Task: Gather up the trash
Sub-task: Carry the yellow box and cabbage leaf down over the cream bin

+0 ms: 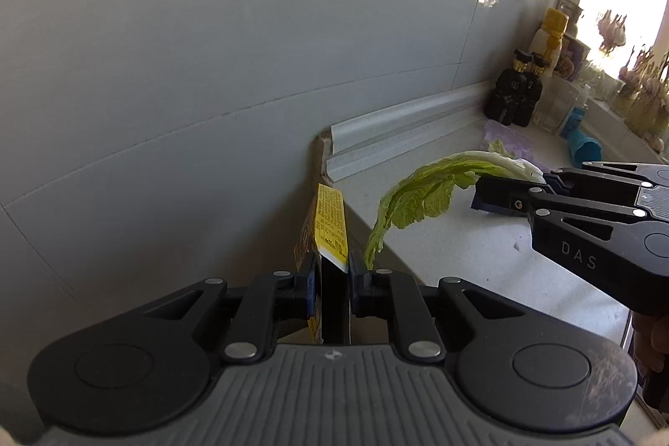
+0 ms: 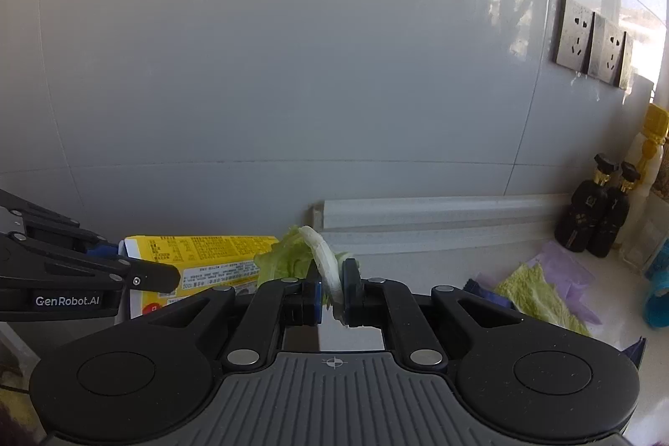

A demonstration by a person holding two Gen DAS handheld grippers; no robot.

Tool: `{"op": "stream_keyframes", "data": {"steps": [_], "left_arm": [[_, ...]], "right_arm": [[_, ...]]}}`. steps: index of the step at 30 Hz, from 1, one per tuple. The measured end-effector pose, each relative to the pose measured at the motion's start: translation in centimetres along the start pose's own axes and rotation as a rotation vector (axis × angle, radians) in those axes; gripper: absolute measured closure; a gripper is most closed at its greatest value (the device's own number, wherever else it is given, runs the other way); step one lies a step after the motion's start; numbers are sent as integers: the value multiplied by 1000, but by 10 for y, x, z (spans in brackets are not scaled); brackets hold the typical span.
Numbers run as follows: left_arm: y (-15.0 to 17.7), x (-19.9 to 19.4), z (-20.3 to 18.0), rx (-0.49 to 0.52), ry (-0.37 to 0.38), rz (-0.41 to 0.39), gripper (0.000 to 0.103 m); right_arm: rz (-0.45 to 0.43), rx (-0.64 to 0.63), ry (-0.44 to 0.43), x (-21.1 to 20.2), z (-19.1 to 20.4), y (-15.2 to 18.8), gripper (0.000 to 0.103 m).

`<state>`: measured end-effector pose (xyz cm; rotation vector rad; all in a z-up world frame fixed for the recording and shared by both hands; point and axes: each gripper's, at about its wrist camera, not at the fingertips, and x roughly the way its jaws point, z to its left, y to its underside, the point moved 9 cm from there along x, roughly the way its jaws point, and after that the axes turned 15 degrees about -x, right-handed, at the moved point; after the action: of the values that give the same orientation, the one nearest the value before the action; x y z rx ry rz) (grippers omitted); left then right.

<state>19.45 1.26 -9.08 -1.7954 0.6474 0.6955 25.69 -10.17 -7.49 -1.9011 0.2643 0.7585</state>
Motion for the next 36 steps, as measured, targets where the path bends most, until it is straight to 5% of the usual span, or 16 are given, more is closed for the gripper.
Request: {"op": "stream_keyframes", "data": {"steps": [36], "left_arm": [[140, 86, 102, -227, -183, 443, 90]], "right_arm": [[463, -93, -215, 98, 117, 120, 96]]}}
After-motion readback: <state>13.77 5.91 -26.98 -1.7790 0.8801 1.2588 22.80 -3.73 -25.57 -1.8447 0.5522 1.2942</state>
